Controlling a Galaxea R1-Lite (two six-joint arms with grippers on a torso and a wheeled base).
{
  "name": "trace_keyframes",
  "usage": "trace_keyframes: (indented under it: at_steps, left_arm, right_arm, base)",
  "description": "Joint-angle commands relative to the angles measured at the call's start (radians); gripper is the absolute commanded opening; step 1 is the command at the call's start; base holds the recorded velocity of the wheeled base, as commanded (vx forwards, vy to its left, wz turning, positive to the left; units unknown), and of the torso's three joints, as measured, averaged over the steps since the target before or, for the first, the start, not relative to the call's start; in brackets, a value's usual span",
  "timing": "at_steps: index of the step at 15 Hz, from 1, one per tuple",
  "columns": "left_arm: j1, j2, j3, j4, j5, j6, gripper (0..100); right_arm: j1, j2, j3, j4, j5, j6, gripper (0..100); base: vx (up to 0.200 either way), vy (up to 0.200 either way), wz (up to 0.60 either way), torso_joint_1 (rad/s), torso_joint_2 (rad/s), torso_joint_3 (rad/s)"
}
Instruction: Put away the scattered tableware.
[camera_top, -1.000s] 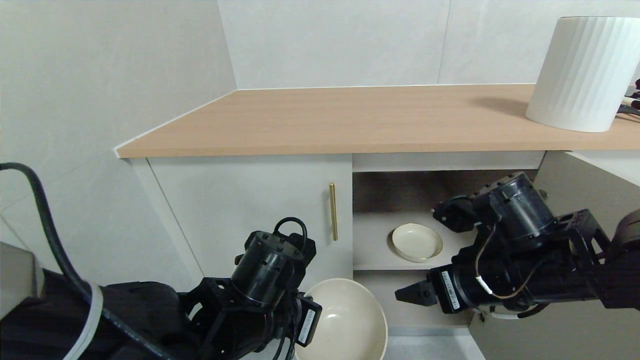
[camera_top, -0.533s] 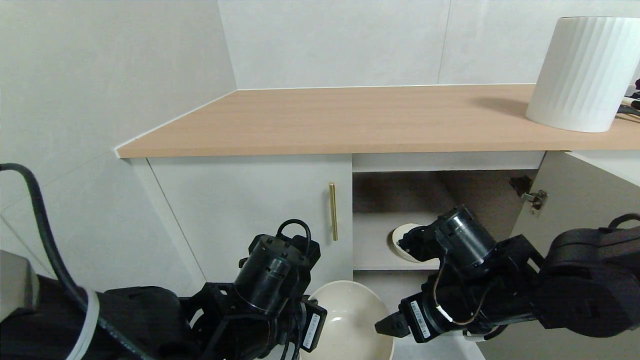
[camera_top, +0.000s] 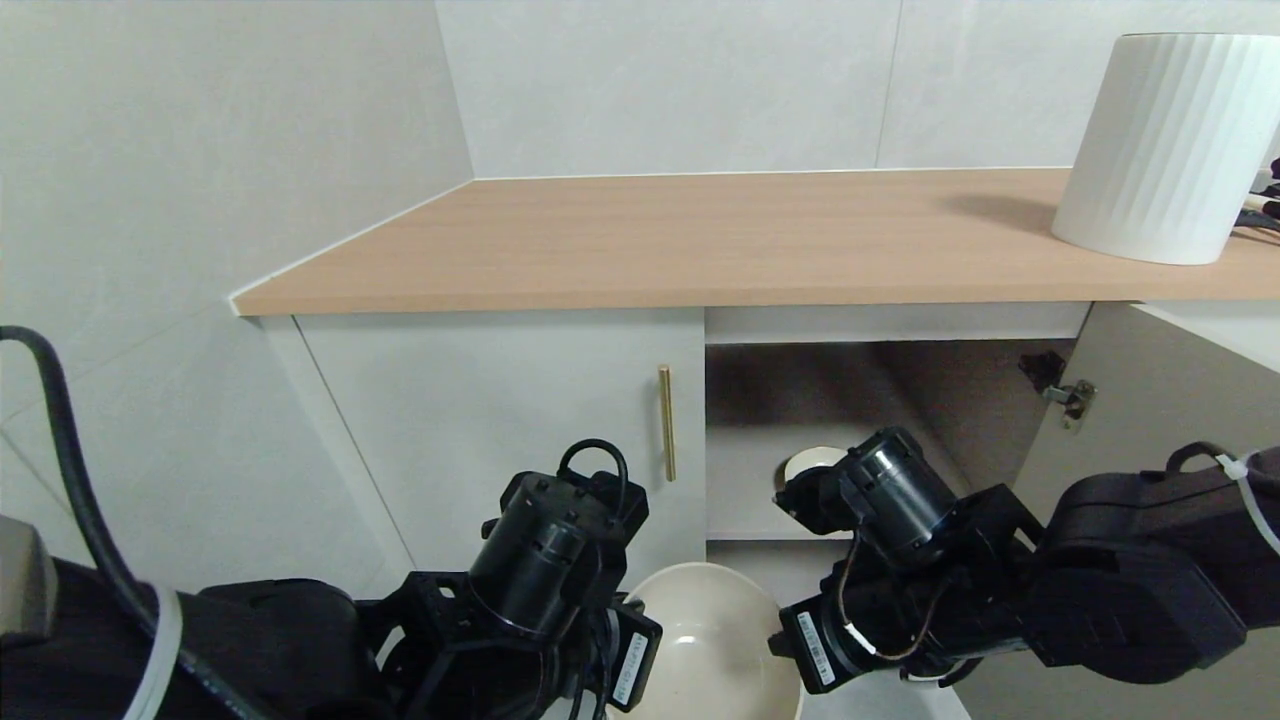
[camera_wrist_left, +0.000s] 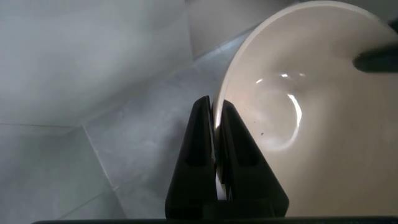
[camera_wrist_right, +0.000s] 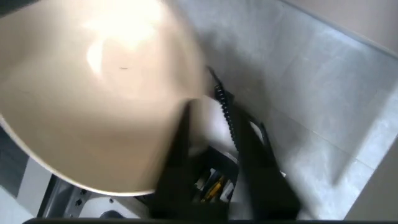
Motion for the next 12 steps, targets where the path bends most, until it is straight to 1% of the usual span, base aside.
trace_keyframes:
  at_steps: [1,7,8,12]
  left_arm:
    - [0.002,-0.003,0.000,0.001,0.002,0.000,0]
    - [0.000,0.000,0.008,0.001,0.009,0.001,0]
    - [0.000,-0.002,0.008,0.001,0.009,0.001,100]
    - [0.000,-0.006,0.006,0.000,0.019,0.000,100]
  right_arm:
    - [0.000,0.004,0.002,0.004,-0.003,0.000,0]
    - [0.000,0.011,0.002,0.004,-0.003,-0.002,0]
    - [0.002,0.012,0.002,0.004,-0.003,-0.002,0]
    - [-0.008,0.015,0.008,0.004,-0.004,0.004,0]
  base:
    - [0.000,0.000,0.00,0.000,0.00,0.000]
    - [0.000,0.000,0.00,0.000,0.00,0.000]
    - [0.000,0.000,0.00,0.000,0.00,0.000]
    - [0.000,0.000,0.00,0.000,0.00,0.000]
